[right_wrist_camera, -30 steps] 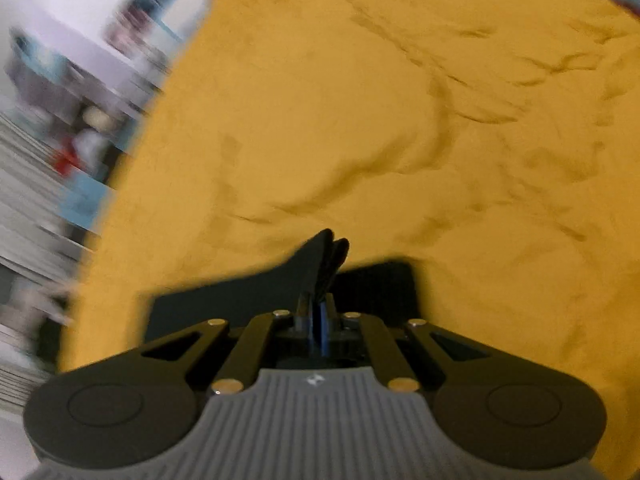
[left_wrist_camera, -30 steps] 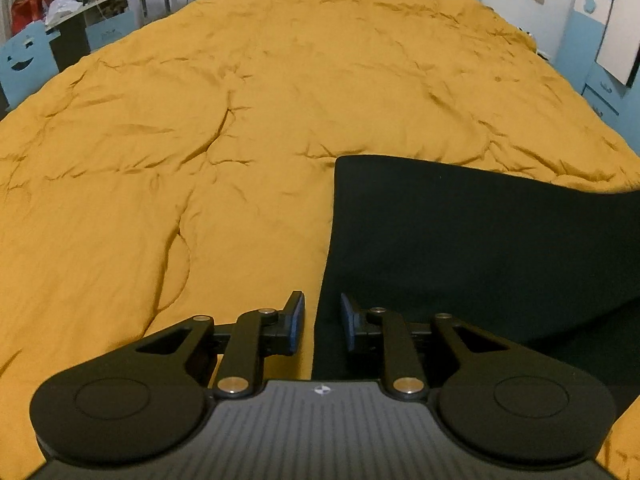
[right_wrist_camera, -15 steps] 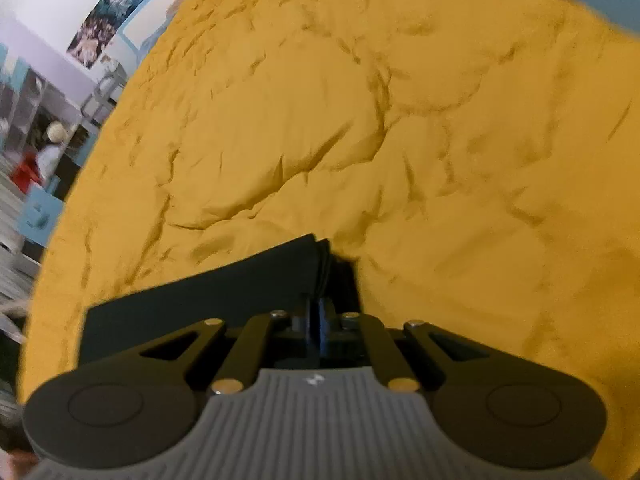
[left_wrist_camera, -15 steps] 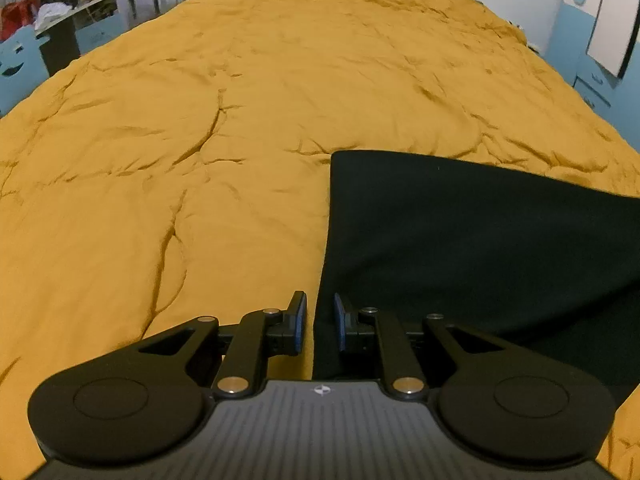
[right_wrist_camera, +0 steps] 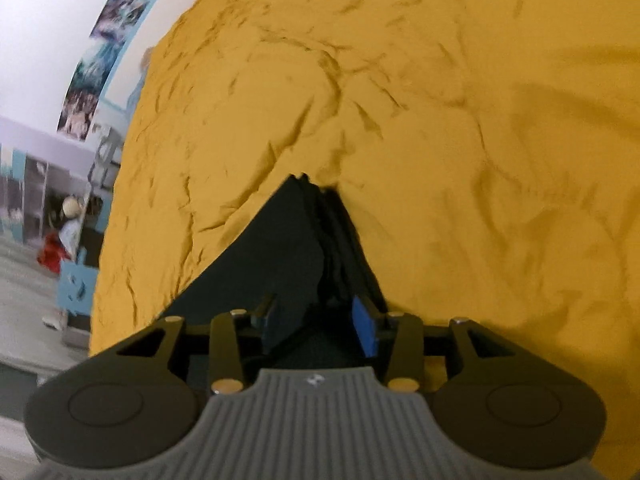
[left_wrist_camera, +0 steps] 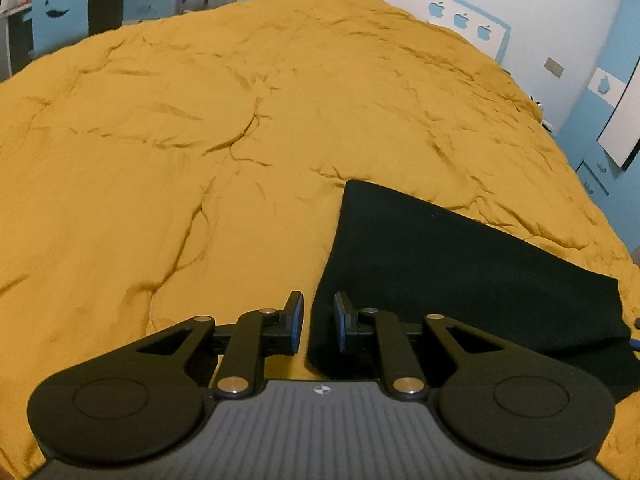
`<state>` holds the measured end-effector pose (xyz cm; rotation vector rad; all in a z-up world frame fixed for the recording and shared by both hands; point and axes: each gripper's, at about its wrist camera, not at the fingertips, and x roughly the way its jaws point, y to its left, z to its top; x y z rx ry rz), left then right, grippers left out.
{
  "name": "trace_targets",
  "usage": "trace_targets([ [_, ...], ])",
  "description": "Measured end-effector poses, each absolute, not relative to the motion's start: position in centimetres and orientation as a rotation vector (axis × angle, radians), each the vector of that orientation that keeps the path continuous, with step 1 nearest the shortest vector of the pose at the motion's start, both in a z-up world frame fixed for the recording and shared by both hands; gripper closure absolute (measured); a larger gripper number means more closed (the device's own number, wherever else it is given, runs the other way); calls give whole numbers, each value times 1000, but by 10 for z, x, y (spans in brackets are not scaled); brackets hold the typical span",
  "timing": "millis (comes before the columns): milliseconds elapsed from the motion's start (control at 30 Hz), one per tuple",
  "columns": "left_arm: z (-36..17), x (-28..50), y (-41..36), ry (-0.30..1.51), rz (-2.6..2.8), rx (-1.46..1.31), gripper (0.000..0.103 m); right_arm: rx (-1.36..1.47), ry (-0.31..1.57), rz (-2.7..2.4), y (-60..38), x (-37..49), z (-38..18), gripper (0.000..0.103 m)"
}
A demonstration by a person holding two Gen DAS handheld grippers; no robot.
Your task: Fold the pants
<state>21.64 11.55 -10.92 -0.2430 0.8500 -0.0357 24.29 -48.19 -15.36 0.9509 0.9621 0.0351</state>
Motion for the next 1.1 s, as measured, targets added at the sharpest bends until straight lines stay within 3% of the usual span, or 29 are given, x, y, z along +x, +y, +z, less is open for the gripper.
trace_targets([
  [33, -109, 214, 117, 849, -37, -249, 85, 976, 957, 33, -482, 244, -157, 71],
  [100, -108, 212, 116, 847, -34, -248, 85, 1000, 947, 31, -481, 245, -160, 102],
  [300, -105, 216, 111, 866, -52, -191, 85, 824, 903, 48, -468, 243, -130, 103],
  [367, -111, 217, 105, 892, -56, -140, 89, 753, 934, 25, -463, 247, -135, 103],
  [767, -125, 196, 94, 974, -60, 53, 89, 447, 929, -48, -440, 239, -142, 103],
  [833, -123, 188, 94, 980, -63, 92, 89, 363, 921, -85, -438, 232, -135, 96],
  [1000, -104, 181, 99, 939, -66, 66, 88, 287, 855, -91, -433, 208, -115, 95],
  [1100, -87, 183, 104, 872, -86, -12, 76, 246, 808, -56, -416, 197, -102, 94],
])
